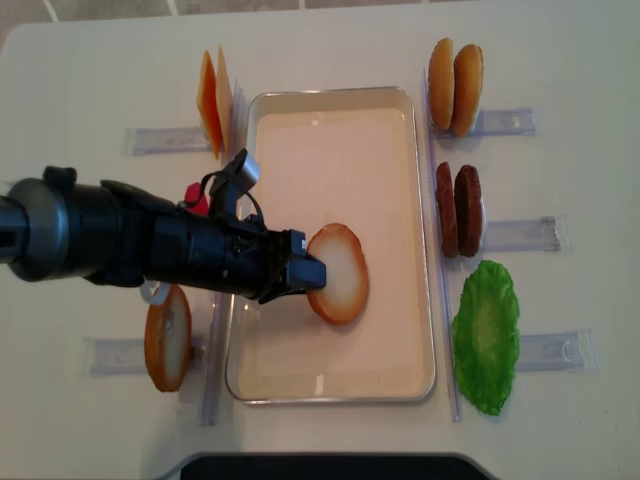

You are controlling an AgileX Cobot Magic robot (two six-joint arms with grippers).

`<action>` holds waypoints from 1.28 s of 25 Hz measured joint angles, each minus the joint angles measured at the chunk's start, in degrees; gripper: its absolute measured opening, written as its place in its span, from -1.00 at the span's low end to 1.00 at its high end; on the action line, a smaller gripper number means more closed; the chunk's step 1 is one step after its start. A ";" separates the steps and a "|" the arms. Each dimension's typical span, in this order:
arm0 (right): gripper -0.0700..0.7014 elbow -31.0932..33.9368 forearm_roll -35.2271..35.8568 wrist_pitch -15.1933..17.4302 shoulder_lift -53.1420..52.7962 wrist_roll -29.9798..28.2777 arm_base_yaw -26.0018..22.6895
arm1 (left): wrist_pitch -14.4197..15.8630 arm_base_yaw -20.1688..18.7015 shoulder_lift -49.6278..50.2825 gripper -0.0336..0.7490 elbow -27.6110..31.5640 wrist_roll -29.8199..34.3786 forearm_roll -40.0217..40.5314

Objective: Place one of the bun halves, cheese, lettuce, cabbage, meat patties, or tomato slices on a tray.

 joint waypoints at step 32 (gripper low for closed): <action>0.57 0.00 0.00 0.00 0.00 0.00 0.00 | 5.39 1.73 -7.73 0.74 -6.15 -37.69 35.22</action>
